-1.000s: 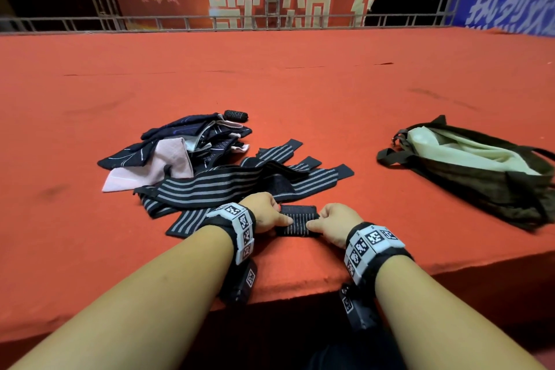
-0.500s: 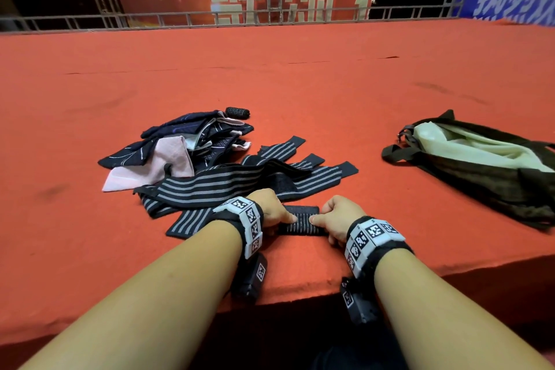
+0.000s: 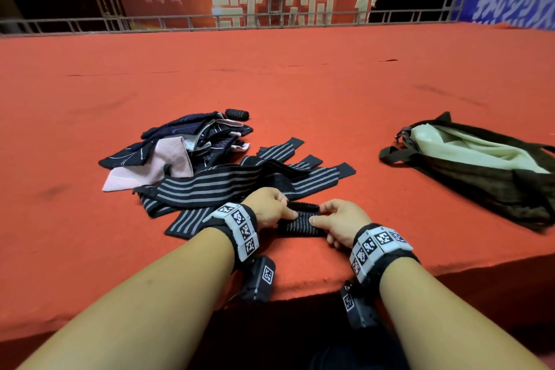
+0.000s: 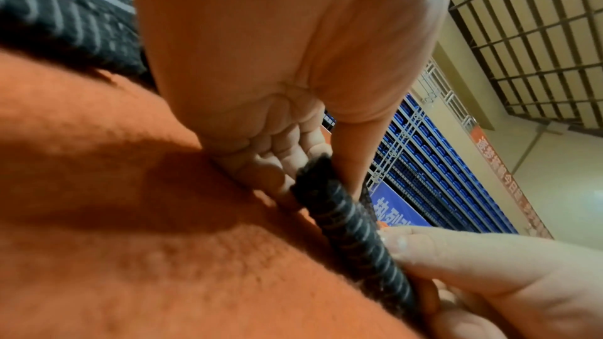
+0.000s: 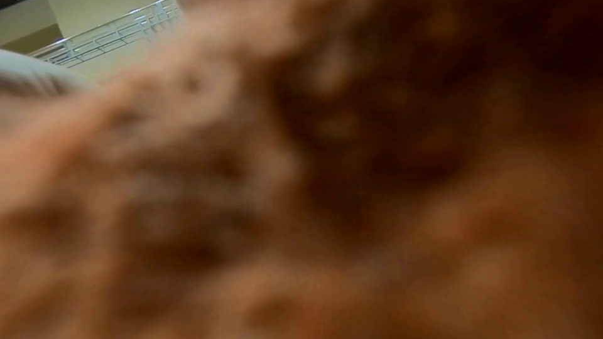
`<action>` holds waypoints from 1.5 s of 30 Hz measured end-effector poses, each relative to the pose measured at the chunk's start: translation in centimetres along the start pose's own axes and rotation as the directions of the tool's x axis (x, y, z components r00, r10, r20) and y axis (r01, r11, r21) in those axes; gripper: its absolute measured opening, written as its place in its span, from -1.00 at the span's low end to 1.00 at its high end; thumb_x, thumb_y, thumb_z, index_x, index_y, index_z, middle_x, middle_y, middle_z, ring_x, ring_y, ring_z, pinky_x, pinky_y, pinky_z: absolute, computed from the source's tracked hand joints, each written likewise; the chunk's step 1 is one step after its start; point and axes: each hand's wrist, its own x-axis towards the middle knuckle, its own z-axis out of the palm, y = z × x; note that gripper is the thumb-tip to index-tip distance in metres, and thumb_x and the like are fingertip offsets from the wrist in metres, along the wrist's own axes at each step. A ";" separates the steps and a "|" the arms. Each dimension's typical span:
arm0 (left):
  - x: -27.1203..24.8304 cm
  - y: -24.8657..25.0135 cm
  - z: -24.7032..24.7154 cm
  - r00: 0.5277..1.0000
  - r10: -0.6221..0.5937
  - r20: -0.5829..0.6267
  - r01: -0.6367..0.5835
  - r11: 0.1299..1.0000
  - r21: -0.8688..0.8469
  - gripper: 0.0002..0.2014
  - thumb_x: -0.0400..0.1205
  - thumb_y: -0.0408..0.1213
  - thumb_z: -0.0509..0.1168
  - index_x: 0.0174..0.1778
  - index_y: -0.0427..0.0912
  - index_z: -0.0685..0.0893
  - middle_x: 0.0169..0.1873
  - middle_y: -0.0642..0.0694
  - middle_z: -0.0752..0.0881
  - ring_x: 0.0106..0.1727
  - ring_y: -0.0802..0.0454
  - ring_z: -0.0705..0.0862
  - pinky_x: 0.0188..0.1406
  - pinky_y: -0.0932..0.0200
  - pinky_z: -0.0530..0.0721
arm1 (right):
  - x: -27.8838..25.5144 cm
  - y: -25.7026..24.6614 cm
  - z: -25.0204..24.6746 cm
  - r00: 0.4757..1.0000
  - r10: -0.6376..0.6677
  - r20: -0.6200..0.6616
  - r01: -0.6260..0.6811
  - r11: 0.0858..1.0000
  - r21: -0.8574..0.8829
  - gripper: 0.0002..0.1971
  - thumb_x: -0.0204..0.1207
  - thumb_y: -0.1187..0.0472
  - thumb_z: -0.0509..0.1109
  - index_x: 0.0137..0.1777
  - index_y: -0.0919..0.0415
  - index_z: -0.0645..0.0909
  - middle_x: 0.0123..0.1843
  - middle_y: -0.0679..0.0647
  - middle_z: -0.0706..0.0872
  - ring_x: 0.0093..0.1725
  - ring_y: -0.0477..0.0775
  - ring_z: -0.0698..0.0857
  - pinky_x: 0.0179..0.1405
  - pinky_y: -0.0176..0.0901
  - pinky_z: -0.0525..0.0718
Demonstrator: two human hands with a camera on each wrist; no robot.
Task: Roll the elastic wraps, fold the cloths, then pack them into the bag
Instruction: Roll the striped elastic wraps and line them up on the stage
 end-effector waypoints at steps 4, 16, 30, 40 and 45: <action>-0.2 -0.4 0.7 1.000 0.019 0.017 -0.012 0.946 -0.325 -0.64 0.45 -0.59 0.51 -0.29 -0.08 0.51 -0.43 -0.09 0.56 -0.49 0.04 0.50 -0.48 0.18 0.52 | -0.3 0.2 -0.4 0.998 -0.051 0.033 0.049 0.998 0.043 -0.81 0.53 0.03 0.52 0.05 0.07 0.69 -0.57 0.10 0.60 -0.66 0.02 0.50 -0.65 -0.27 0.44; -0.6 -1.5 1.8 0.983 0.029 0.183 0.096 0.764 -0.638 -0.83 0.55 -0.57 0.44 -0.05 -0.23 0.77 -0.14 -0.17 0.81 -0.14 -0.01 0.80 -0.07 0.12 0.81 | -0.1 -0.1 -0.6 0.997 -0.053 0.053 0.048 0.993 0.106 -0.79 0.69 0.07 0.34 -0.15 0.15 0.58 -0.65 0.12 0.53 -0.74 0.06 0.37 -0.73 -0.30 0.28; -0.7 -0.2 1.3 0.955 -0.094 0.282 0.234 0.825 -0.515 -0.67 0.62 -0.53 0.37 0.32 -0.36 0.69 0.02 -0.28 0.77 -0.06 -0.11 0.83 -0.30 -0.05 0.86 | 0.4 0.4 -0.4 0.998 -0.056 0.011 0.051 0.963 0.263 -0.89 0.58 0.32 0.43 -0.16 0.16 0.61 -0.56 0.10 0.43 -0.63 0.01 0.35 -0.73 -0.30 0.29; -0.6 0.0 1.6 0.956 -0.124 0.267 0.250 0.819 -0.517 -0.73 0.62 -0.54 0.36 0.23 -0.26 0.70 -0.01 -0.25 0.75 -0.16 -0.02 0.82 -0.39 0.09 0.83 | 0.7 0.3 -0.2 1.000 -0.020 -0.001 0.020 0.963 0.268 -0.82 0.56 0.28 0.45 -0.23 0.16 0.53 -0.62 0.03 0.42 -0.67 -0.03 0.35 -0.73 -0.33 0.26; -1.1 -0.4 1.1 0.947 -0.046 0.319 0.225 0.801 -0.554 -0.75 0.60 -0.45 0.46 0.19 -0.23 0.78 -0.03 -0.13 0.83 -0.03 0.03 0.83 -0.14 0.13 0.84 | 0.8 0.4 0.2 0.997 -0.013 -0.072 0.031 0.965 0.260 -0.77 0.59 0.24 0.43 -0.26 0.15 0.47 -0.62 0.05 0.41 -0.68 0.01 0.34 -0.71 -0.30 0.25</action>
